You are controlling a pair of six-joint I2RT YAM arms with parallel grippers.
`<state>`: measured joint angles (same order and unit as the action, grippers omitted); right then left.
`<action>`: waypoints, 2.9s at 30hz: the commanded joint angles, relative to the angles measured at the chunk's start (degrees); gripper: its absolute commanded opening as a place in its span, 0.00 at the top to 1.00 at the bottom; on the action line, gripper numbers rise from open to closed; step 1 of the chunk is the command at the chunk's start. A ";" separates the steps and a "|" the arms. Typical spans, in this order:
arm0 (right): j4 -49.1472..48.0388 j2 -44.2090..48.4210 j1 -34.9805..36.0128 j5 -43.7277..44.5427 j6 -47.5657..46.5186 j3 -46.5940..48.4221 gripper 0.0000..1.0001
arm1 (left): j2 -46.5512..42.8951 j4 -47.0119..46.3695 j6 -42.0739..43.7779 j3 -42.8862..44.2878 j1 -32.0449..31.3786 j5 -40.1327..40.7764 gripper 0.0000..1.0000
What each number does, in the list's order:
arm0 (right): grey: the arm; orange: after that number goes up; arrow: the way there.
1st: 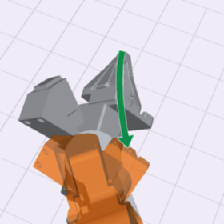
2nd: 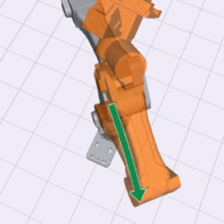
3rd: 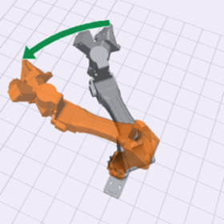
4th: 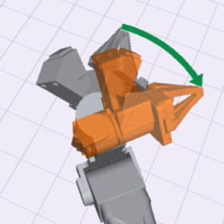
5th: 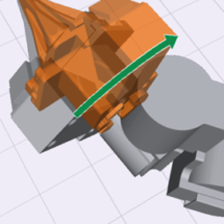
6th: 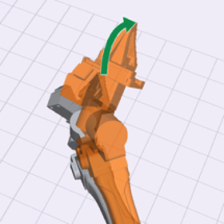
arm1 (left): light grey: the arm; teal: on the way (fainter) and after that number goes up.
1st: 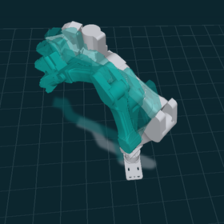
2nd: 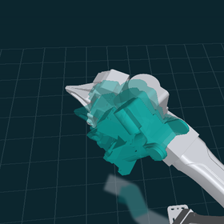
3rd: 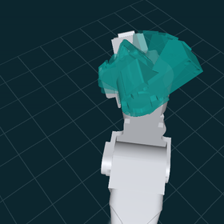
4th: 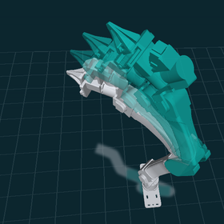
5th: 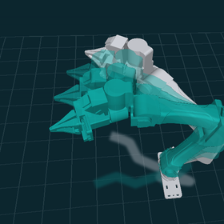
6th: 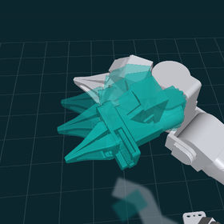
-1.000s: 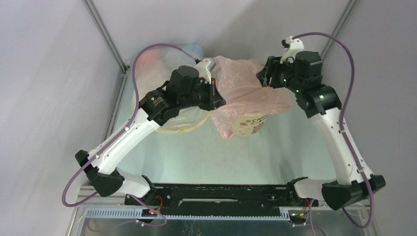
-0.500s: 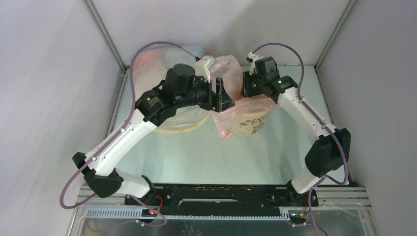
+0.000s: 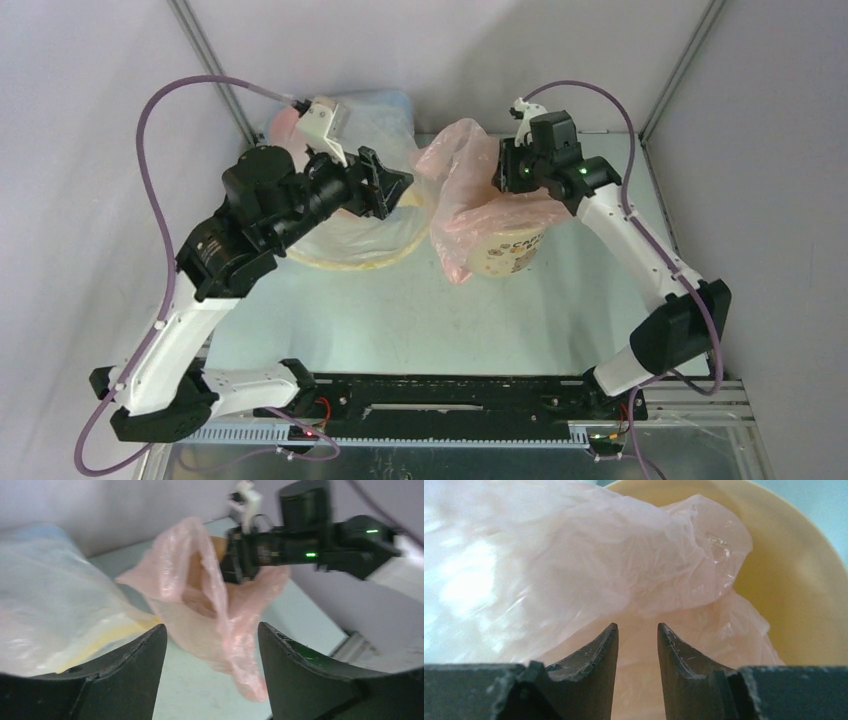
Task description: Put the trash bags into the trash bin
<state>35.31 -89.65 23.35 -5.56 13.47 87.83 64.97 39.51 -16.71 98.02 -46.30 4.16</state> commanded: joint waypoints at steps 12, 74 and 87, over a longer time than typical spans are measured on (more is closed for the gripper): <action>4.46 20.30 -0.82 2.43 1.28 -2.72 0.56 | 7.12 -4.93 22.47 -4.91 0.48 12.65 0.12; -1.67 5.43 -0.65 10.78 4.25 -9.59 0.59 | 14.84 1.97 7.95 3.06 5.14 -3.72 1.00; 0.88 4.51 -1.21 7.32 2.34 -6.25 0.53 | 18.34 1.36 5.37 3.34 7.94 -11.34 1.00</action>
<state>35.90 -91.39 22.50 2.98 17.52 76.51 83.07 41.65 -9.63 100.92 -39.48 -3.77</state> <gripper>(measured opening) 0.455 0.003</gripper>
